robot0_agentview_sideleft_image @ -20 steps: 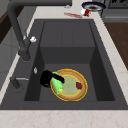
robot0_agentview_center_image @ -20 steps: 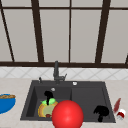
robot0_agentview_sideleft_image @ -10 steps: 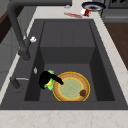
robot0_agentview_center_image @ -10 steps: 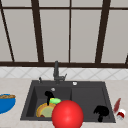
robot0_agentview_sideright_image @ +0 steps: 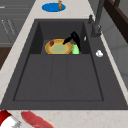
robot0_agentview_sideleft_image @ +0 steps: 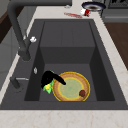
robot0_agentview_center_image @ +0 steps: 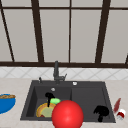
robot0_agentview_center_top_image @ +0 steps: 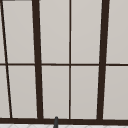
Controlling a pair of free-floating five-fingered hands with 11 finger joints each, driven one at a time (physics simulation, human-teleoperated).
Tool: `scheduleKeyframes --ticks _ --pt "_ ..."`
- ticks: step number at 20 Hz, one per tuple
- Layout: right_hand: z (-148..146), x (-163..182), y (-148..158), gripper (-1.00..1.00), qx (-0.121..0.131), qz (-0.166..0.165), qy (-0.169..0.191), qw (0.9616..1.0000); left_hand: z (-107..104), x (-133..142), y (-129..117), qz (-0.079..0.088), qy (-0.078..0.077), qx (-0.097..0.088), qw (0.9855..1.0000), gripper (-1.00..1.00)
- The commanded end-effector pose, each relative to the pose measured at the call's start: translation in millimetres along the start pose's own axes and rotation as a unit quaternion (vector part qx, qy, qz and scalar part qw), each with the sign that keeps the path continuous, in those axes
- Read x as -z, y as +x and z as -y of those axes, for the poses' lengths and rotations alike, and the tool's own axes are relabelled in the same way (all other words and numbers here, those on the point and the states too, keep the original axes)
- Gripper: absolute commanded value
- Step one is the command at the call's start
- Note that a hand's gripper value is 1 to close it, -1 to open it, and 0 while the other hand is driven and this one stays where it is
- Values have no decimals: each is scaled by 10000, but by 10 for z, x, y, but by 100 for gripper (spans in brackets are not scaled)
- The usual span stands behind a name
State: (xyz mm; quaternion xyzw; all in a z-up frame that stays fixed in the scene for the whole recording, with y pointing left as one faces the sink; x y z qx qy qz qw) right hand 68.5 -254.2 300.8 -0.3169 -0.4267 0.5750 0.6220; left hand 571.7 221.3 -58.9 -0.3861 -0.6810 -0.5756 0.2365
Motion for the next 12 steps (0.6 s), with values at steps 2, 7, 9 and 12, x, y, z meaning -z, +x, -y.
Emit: scheduleKeyframes --ticks 2,7,9,12 --pt "0 0 0 0 0 0 0 10000 55 24 31 179 -213 612 9977 -100" --pt "0 0 0 0 0 0 0 10000 -3 25 79 143 -84 502 9986 -100" --pt "0 0 0 0 0 0 0 10000 -23 -7 92 139 -28 296 9995 -100" --pt "0 0 0 0 0 0 0 10000 -78 -120 75 312 -114 331 9989 100"
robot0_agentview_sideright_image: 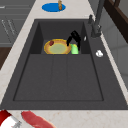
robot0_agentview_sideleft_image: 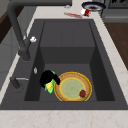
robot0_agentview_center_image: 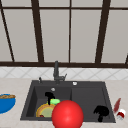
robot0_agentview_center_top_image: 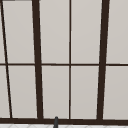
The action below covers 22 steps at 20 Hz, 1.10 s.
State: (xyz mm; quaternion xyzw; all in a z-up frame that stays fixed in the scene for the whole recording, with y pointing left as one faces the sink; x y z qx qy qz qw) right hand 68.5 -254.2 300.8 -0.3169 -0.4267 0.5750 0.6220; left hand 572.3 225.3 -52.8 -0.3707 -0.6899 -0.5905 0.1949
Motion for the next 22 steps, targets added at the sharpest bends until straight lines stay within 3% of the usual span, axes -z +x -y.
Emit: scheduleKeyframes --ticks 1,3,7,11,12,13,14,15,16,17,22 --pt "0 0 0 0 0 0 0 10000 -52 -116 1 162 82 51 9998 100" --pt "0 0 0 0 0 0 0 10000 -108 -164 -27 173 103 274 9994 100" --pt "0 0 0 0 0 0 0 10000 -189 -209 5 212 234 331 9990 100" --pt "0 0 0 0 0 0 0 10000 -126 -238 11 251 325 509 9979 100" --pt "0 0 0 0 0 0 0 10000 -52 -174 -65 217 244 749 9967 100" --pt "0 0 0 0 0 0 0 10000 -19 -183 -60 286 227 1009 9942 100" --pt "0 0 0 0 0 0 0 10000 -33 -153 12 320 181 1173 9924 100" --pt "0 0 0 0 0 0 0 10000 -45 -98 23 284 146 1241 9918 100" --pt "0 0 0 0 0 0 0 10000 -126 -105 52 234 122 1215 9922 100" --pt "0 0 0 0 0 0 0 10000 -198 -91 103 196 114 1065 9941 100" --pt "0 0 0 0 0 0 0 10000 -446 23 352 230 201 933 9952 100"
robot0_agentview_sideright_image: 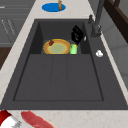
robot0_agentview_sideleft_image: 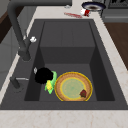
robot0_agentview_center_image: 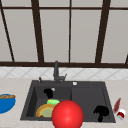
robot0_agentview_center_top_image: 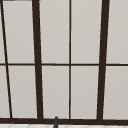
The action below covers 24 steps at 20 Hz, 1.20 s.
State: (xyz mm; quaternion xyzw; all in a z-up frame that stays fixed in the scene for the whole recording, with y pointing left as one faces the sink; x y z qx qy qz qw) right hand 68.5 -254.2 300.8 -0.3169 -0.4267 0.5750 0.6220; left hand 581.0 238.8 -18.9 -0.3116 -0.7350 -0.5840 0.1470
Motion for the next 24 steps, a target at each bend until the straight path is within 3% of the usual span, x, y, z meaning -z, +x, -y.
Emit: scheduleKeyframes --ticks 1,4,5,6,7,9,11,13,14,18,24 --pt "0 0 0 0 0 0 0 10000 -222 124 140 151 -22 96 9998 100" --pt "0 0 0 0 0 0 0 10000 -295 197 175 80 1 142 9999 100" --pt "0 0 0 0 0 0 0 10000 -273 218 136 27 -11 134 9999 -100" --pt "0 0 0 0 0 0 0 10000 -183 322 68 -37 14 336 9994 -100" --pt "0 0 0 0 0 0 0 10000 -145 422 27 -62 -54 527 9986 -100" --pt "0 0 0 0 0 0 0 10000 -61 499 -37 -197 -62 766 9968 -100" --pt "0 0 0 0 0 0 0 10000 8 555 -38 -461 -91 595 9971 -100" --pt "0 0 0 0 0 0 0 10000 126 517 -72 -726 42 303 9969 -100" --pt "0 0 0 0 0 0 0 10000 191 476 -82 -781 38 257 9966 -100" --pt "0 0 0 0 0 0 0 10000 359 380 -71 -663 -43 136 9977 -100" --pt "0 0 0 0 0 0 0 10000 606 403 -122 -395 -156 142 9990 -100"
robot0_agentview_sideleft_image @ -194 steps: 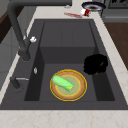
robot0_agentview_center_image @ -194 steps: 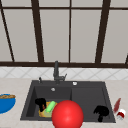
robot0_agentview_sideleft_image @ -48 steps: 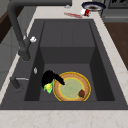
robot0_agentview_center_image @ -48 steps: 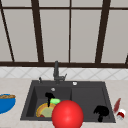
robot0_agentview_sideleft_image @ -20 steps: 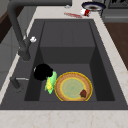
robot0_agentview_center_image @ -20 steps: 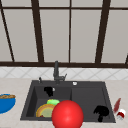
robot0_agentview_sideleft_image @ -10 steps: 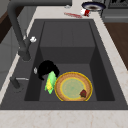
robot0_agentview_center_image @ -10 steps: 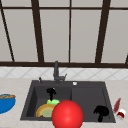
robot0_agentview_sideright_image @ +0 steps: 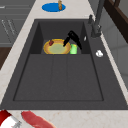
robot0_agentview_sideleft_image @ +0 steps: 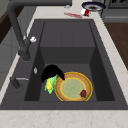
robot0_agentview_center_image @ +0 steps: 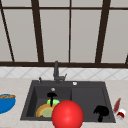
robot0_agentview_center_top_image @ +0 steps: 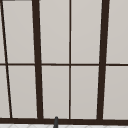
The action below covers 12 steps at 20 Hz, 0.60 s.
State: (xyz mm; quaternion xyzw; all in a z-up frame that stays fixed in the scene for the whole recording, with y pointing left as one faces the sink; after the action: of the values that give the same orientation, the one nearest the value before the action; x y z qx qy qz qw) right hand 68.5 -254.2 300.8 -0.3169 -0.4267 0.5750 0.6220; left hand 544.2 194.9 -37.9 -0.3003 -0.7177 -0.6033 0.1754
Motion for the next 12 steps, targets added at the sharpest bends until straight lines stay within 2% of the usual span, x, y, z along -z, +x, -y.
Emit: scheduleKeyframes --ticks 1,5,6,7,8,9,10,11,12 --pt "0 0 0 0 0 0 0 10000 204 19 -176 -26 -32 256 9997 -100" --pt "0 0 0 0 0 0 0 10000 392 14 -242 21 -101 352 9993 -100" --pt "0 0 0 0 0 0 0 10000 442 -3 -261 24 -101 360 9993 100" --pt "0 0 0 0 0 0 0 10000 497 -55 -295 79 -201 400 9990 100" --pt "0 0 0 0 0 0 0 10000 540 -68 -341 119 -327 676 9971 100" --pt "0 0 0 0 0 0 0 10000 541 -44 -321 122 -362 873 9954 100" --pt "0 0 0 0 0 0 0 10000 515 8 -267 168 -504 1073 9928 100" --pt "0 0 0 0 0 0 0 10000 511 35 -225 173 -542 1289 9900 100" --pt "0 0 0 0 0 0 0 10000 517 49 -183 191 -619 1362 9886 100"
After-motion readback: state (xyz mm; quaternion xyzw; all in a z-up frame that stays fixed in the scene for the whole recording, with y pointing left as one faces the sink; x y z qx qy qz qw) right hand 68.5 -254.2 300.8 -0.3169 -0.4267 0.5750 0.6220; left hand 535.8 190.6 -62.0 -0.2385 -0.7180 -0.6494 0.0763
